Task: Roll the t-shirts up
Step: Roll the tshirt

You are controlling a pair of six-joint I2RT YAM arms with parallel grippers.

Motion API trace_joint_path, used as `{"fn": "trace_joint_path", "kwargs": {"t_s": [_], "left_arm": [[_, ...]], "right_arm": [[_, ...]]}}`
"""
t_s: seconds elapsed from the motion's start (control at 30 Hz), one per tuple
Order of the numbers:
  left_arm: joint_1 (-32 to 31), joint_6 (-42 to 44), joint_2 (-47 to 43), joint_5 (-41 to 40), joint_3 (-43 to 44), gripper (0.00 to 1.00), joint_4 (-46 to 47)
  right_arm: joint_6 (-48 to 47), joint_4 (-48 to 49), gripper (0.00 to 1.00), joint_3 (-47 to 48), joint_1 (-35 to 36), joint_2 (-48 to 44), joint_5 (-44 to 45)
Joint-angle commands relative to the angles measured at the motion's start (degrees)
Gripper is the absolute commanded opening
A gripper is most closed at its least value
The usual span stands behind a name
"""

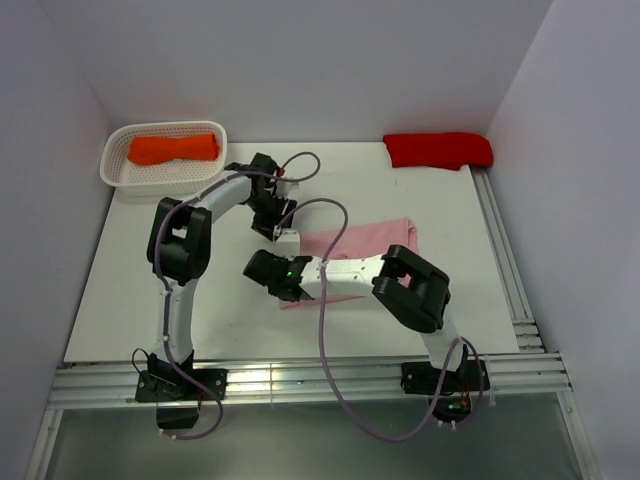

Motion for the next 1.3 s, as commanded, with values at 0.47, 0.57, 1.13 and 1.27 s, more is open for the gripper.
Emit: {"fn": "trace_joint_path", "kwargs": {"t_s": [0.47, 0.57, 1.13, 1.27], "left_arm": [[12.15, 8.94, -13.75, 18.83, -6.13, 0.74, 0.95], [12.68, 10.17, -14.20, 19.80, -11.23, 0.74, 3.67], [10.31, 0.44, -7.87, 15.77, -18.19, 0.56, 17.30], [7.59, -1.42, -8.57, 9.09, -17.49, 0.33, 16.17]], "right_arm": [[26.54, 68.95, 0.08, -33.86, -9.48, -6.45, -30.38], [30.76, 75.46, 0.07, -35.44, -10.10, -3.20, -32.22], [39.74, 91.39, 0.08, -41.69, -10.98, 3.23, -34.51], [36.32, 84.55, 0.21, -41.25, -11.16, -0.89, -33.81]]}}
